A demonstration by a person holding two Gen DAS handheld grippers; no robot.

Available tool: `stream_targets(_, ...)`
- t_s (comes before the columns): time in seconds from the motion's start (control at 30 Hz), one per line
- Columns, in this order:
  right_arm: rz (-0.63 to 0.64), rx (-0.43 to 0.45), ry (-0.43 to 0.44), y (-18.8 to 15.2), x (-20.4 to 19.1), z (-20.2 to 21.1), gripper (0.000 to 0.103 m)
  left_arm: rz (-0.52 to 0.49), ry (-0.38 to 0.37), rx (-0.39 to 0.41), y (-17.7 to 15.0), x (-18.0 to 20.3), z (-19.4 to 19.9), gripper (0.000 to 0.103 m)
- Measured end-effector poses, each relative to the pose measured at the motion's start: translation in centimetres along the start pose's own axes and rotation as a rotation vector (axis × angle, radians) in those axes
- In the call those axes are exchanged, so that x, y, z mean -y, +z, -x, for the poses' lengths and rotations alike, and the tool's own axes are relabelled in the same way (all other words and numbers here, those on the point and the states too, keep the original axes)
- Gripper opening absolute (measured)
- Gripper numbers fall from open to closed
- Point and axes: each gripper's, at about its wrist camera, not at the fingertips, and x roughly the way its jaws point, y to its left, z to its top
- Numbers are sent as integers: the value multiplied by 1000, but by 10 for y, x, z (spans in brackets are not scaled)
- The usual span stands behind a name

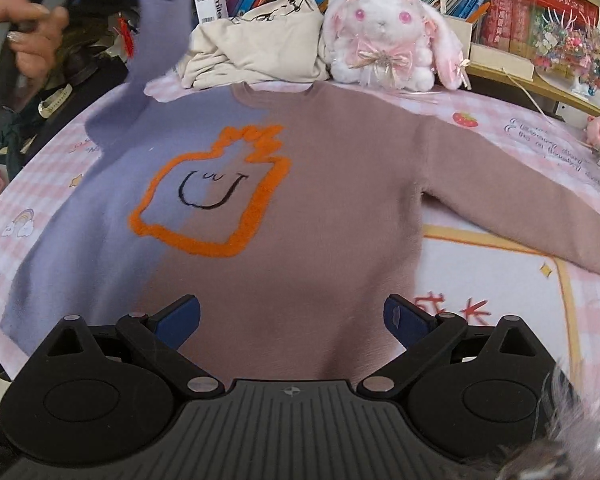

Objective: Fold clothes
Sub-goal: 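Fold the lavender sleeve across the sweater body and open the left gripper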

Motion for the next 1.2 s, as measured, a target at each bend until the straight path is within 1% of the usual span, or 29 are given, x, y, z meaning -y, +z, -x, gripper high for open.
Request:
stream_targets(0.17, -19, -12, 3, -3, 16, 2, 99, -53, 14, -73, -25, 21, -26, 3)
stream_targets(0.27, -17, -17, -8, -4, 22, 5, 99, -44, 17, -102, -39, 25, -37, 3)
stream_targets(0.37, -18, -18, -21, -5, 27, 8, 99, -60, 22, -120, -49, 31, -43, 3)
stream_targets(0.57, -30, -21, -35, -8, 33, 12, 99, -141, 50, -157, -64, 43, -56, 4)
stream_targets(0.6, -31, -21, -37, -9, 33, 13, 99, -142, 54, -164, -66, 44, -59, 4)
stream_targets(0.73, -28, -19, -40, -11, 32, 15, 99, -185, 55, -192, -74, 51, -70, 5)
stream_targets(0.77, -28, -17, -41, -12, 32, 16, 99, -200, 57, -196, -76, 53, -72, 10)
stream_targets(0.8, -30, -14, -43, -13, 32, 17, 99, -214, 52, -208, -77, 57, -73, 19)
stream_targets(0.83, -34, -11, -44, -13, 32, 18, 99, -224, 36, -213, -77, 60, -71, 25)
stream_targets(0.87, -39, -9, -44, -14, 32, 19, 99, -232, 19, -217, -77, 63, -68, 36)
stream_targets(0.9, -43, -8, -44, -15, 32, 20, 99, -247, -19, -203, -76, 67, -60, 45)
stream_targets(0.93, -47, -8, -42, -17, 31, 20, 99, -268, -55, -180, -75, 70, -50, 50)
stream_targets(0.97, -51, -10, -39, -18, 30, 20, 99, -290, -63, -155, -75, 69, -37, 58)
stream_targets(1.0, -55, -10, -37, -19, 29, 20, 99, -312, -68, -131, -75, 66, -23, 61)
stream_targets(1.07, -63, -7, -35, -20, 25, 21, 99, -356, -79, -82, -74, 62, 4, 61)
stream_targets(1.1, -68, -2, -36, -20, 23, 21, 99, -362, -59, -80, -76, 53, 16, 61)
stream_targets(1.2, -97, 4, -46, -22, 17, 22, 99, -361, 41, -97, -86, 18, 49, 61)
